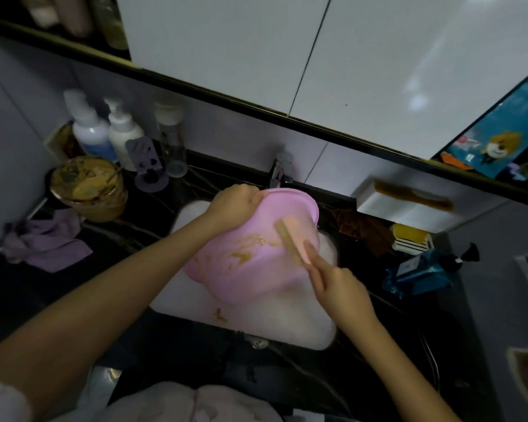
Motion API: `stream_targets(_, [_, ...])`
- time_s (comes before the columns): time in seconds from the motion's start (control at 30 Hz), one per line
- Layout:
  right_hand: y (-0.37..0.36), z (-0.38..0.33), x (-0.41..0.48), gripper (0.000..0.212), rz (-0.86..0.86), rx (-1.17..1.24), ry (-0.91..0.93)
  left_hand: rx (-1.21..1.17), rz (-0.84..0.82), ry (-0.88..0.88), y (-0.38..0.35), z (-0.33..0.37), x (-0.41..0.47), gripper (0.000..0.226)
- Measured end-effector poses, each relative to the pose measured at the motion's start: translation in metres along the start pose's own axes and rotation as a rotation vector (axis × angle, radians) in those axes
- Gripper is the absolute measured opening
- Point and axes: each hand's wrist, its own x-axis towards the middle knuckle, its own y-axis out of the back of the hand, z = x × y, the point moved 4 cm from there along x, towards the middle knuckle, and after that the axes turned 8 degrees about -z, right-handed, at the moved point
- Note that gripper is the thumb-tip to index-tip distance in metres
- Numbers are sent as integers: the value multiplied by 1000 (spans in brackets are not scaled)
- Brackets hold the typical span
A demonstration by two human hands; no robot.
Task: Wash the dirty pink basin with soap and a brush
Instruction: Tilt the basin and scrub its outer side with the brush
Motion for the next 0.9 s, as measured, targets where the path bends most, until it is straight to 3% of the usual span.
stream_targets(0.1, [6, 29, 28, 48, 87, 162, -194, 4, -9, -15, -3, 8, 0, 45])
stream_targets(0.27, [-18, -8, 5, 47, 96, 202, -7, 15, -19, 14, -2, 8, 2, 44])
stream_targets(0.4, [-10, 45, 32, 40, 84, 448, -264, 5, -3, 1, -3, 14, 1, 50])
stream_targets(0.47, [-10, 25, 42, 42, 137, 534, -225, 4, 1, 16, -1, 9, 1, 49])
stream_targets(0.57, [-16, 0, 30, 44, 108, 454, -81, -32, 11, 65, 7, -13, -1, 45])
stream_targets(0.73, [-34, 50, 42, 41, -6, 510, -301, -99, 35, 37, 10, -21, -7, 51])
stream_targets(0.9, [-45, 2, 24, 43, 200, 586, -108, -91, 62, 61, 10, -29, -8, 50])
